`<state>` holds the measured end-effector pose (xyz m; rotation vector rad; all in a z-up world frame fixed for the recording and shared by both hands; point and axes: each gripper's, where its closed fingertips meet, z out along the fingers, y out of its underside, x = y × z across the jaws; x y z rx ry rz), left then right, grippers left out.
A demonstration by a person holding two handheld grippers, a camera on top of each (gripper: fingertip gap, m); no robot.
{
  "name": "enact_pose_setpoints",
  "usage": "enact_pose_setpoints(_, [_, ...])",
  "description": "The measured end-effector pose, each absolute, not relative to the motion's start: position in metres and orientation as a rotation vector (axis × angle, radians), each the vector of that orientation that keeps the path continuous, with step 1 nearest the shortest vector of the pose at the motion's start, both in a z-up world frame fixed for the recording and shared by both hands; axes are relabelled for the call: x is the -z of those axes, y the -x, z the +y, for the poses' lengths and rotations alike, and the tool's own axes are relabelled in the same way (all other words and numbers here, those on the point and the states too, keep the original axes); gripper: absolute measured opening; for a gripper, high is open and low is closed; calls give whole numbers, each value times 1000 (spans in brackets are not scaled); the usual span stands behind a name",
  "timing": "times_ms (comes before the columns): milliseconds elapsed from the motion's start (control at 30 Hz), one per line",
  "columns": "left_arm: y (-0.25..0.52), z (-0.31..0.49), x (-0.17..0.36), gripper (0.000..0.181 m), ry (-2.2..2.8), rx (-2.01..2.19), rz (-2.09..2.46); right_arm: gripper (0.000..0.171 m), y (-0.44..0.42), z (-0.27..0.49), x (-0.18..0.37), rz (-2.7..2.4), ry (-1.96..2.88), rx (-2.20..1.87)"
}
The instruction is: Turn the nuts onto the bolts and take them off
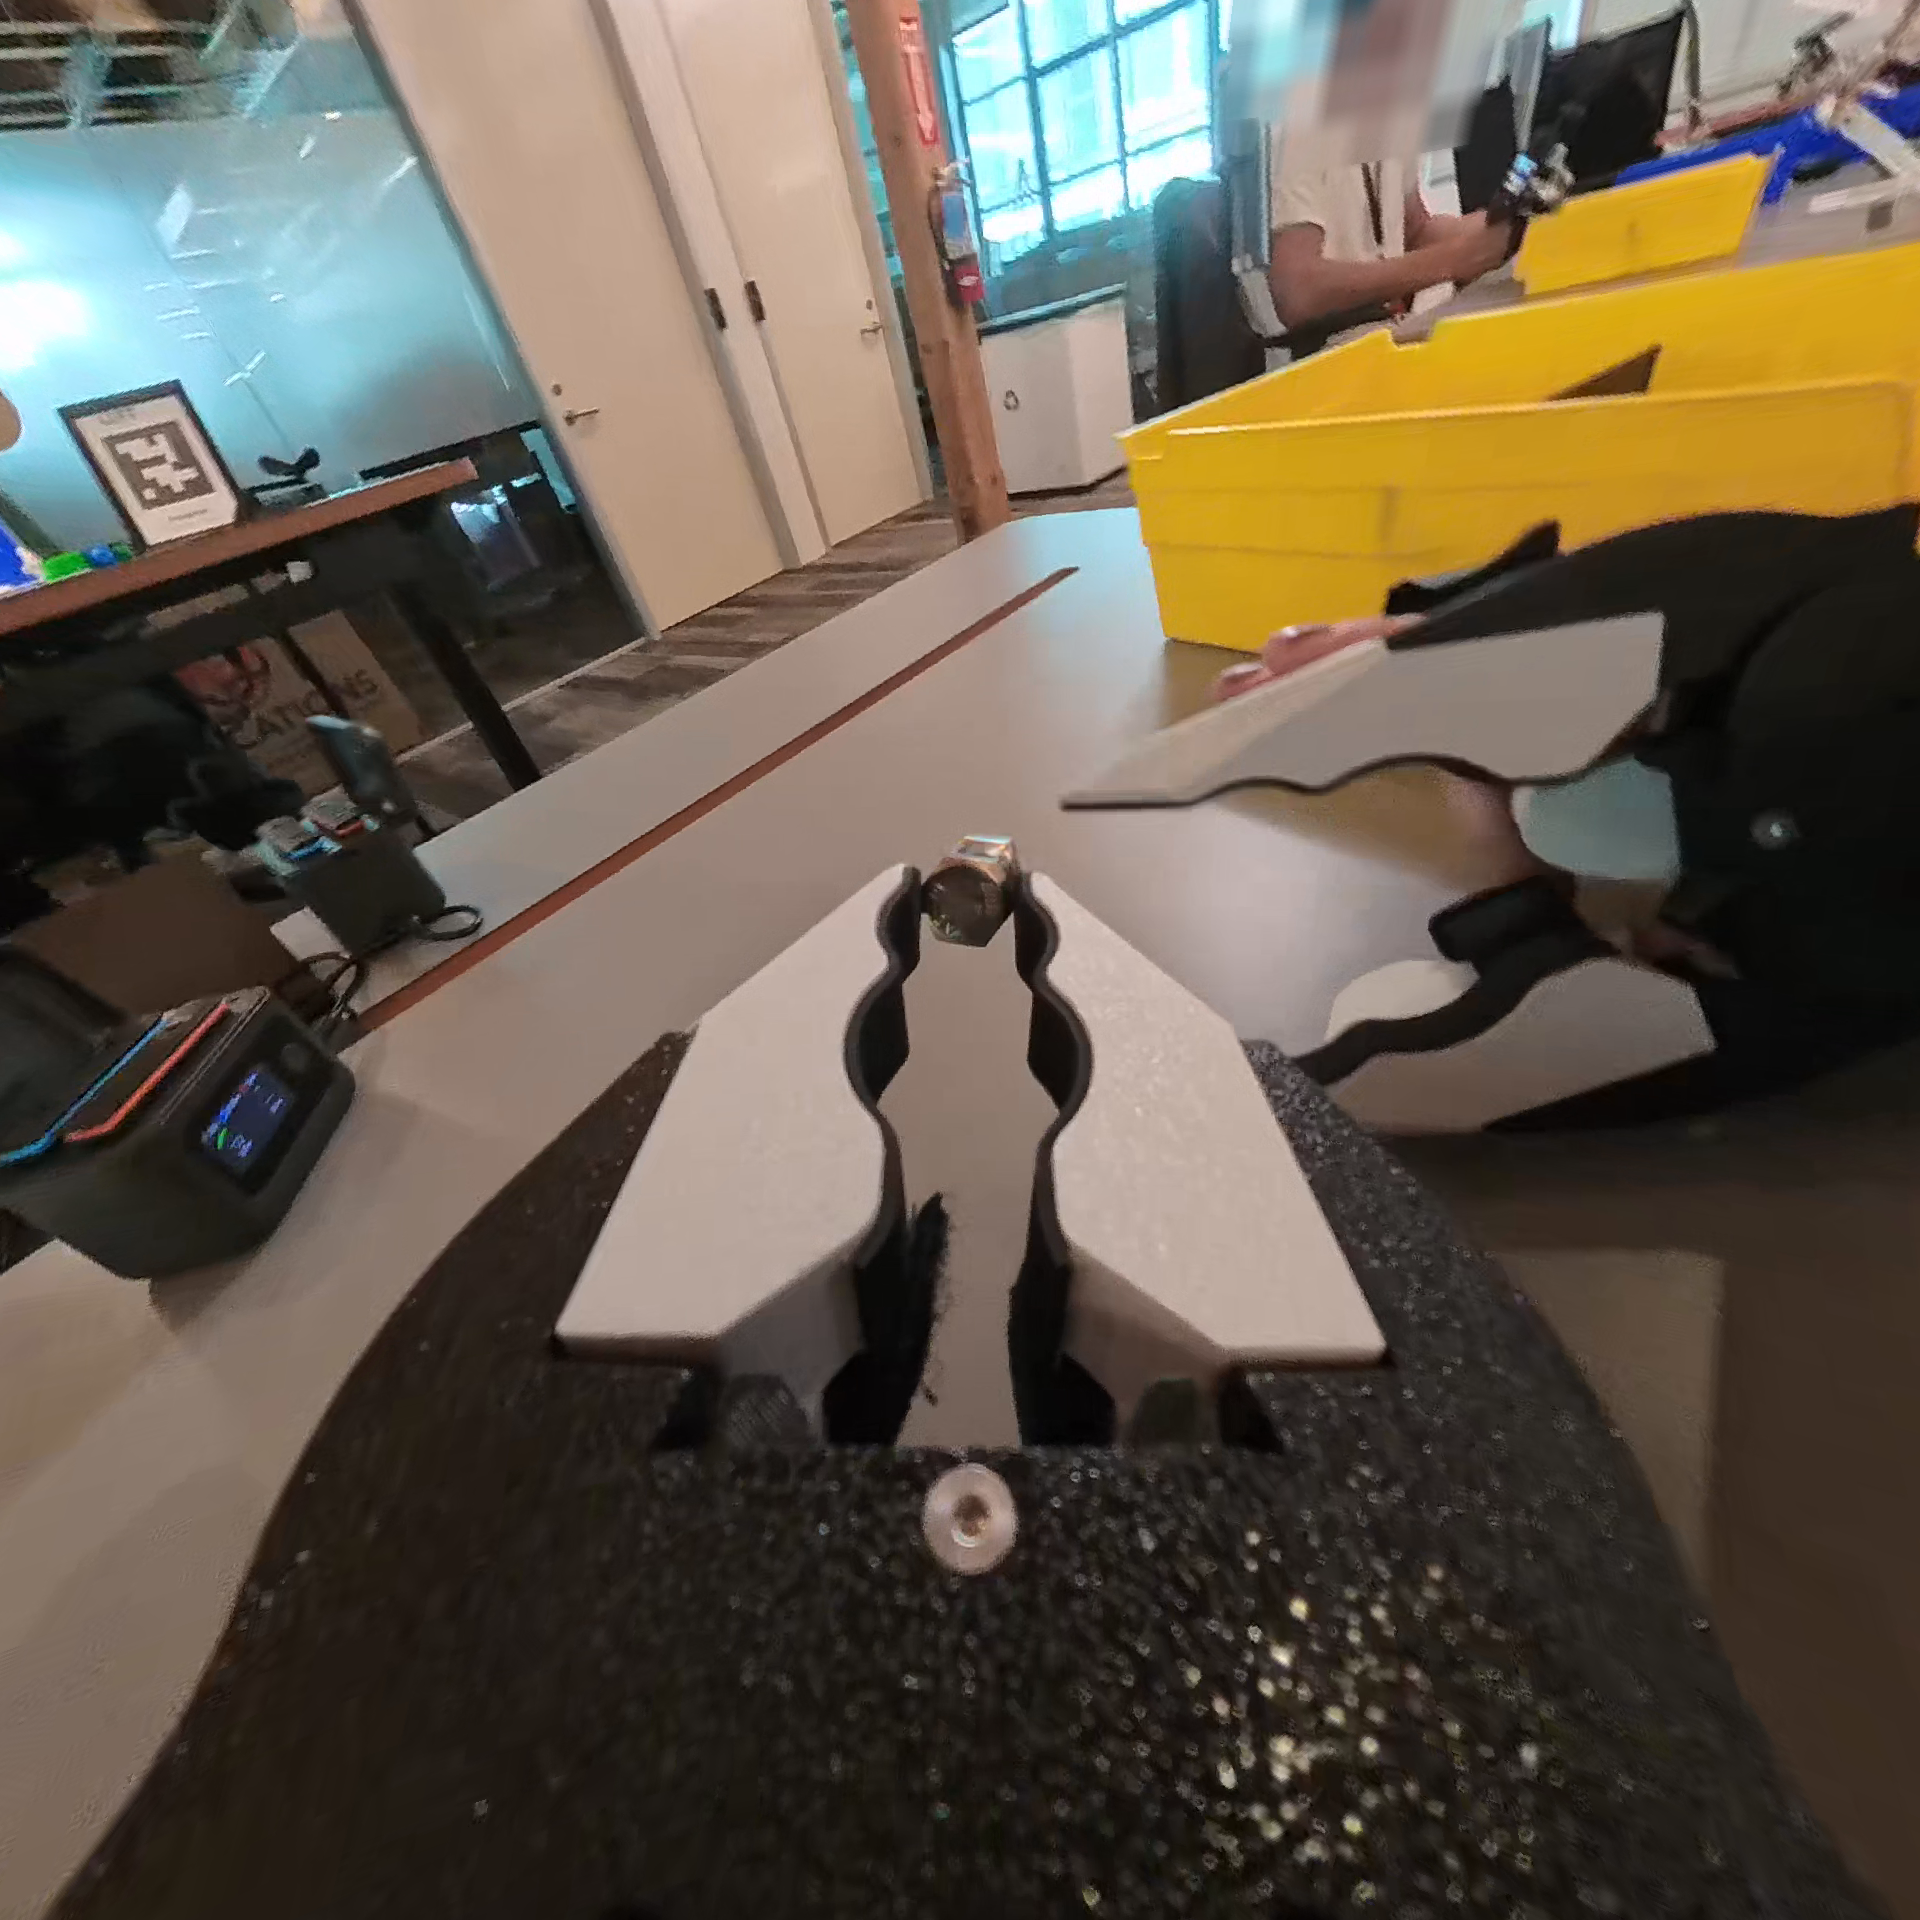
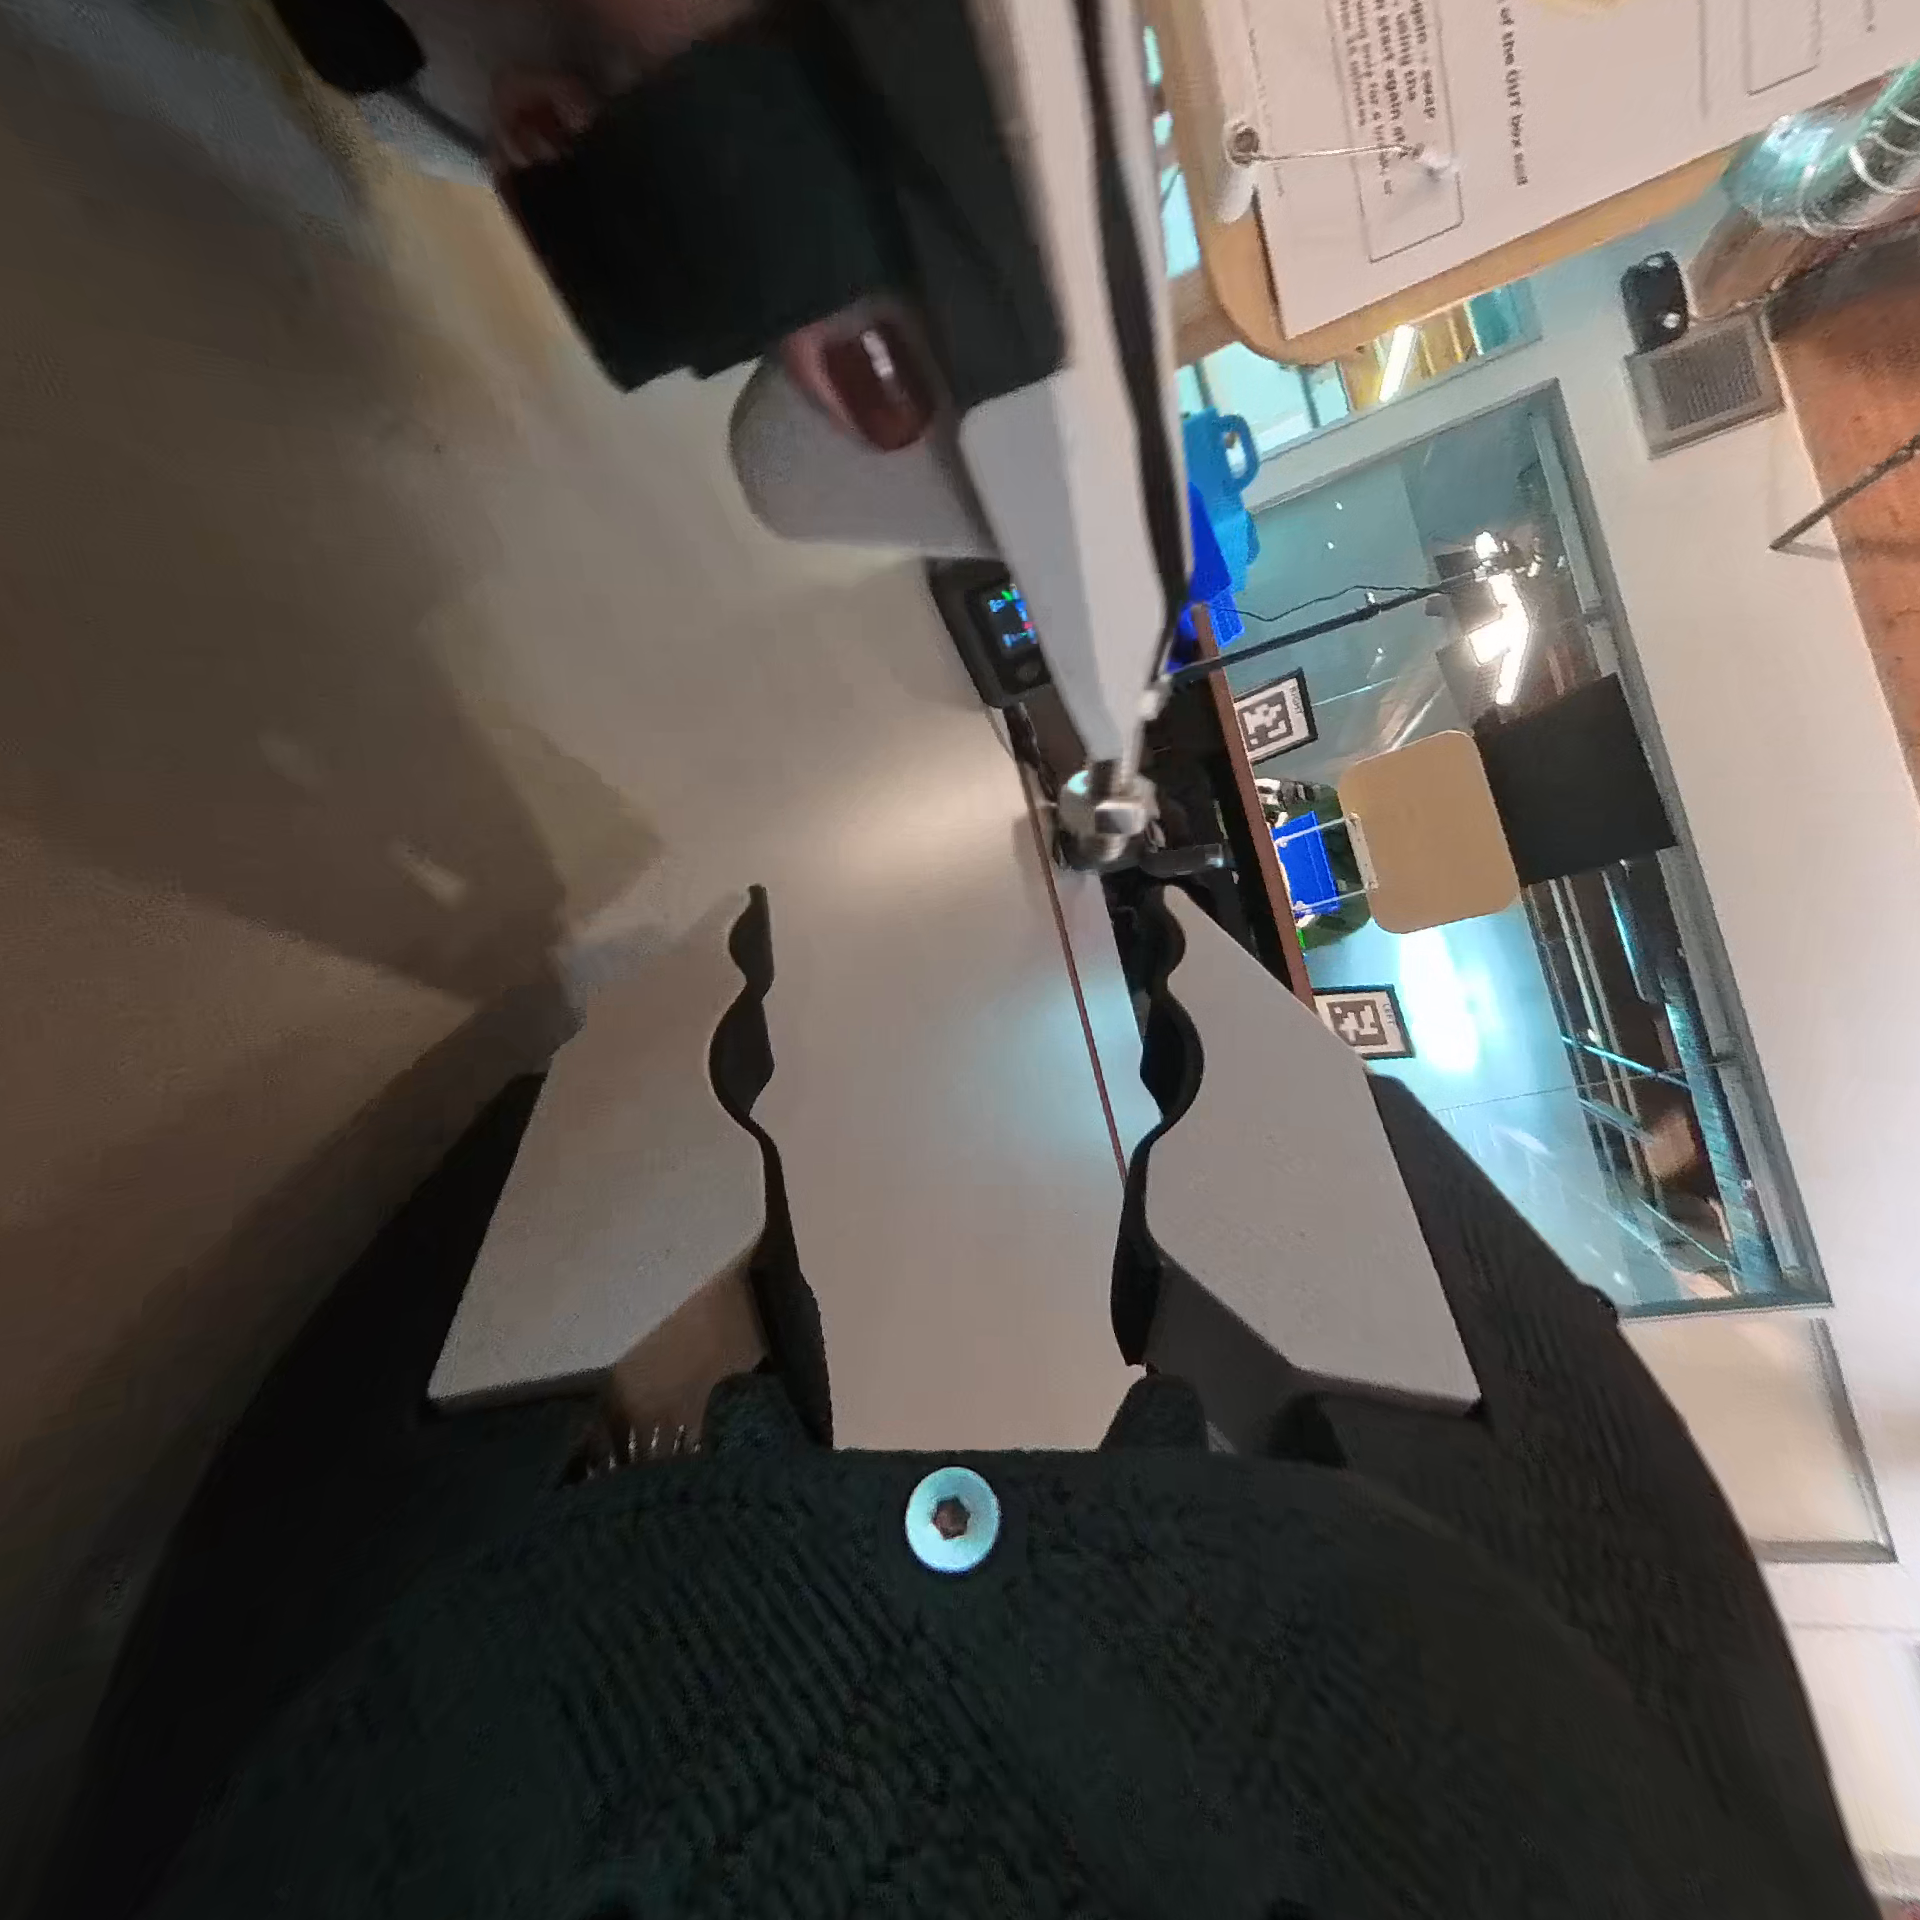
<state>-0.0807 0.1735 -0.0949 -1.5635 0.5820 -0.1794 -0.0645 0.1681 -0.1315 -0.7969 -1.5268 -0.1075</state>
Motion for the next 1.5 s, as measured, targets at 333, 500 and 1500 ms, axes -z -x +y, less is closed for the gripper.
enact_pose_setpoints(333, [38,157,99,16,1467,147,836,74,64,170,134,-1533,814,107])
enact_pose_setpoints(500, [75,173,92,15,1542,122,598,70,65,166,137,-1555,800,99])
enact_pose_setpoints(1500, [32,156,101,15,1494,218,826,69,63,172,135,-1525,824,112])
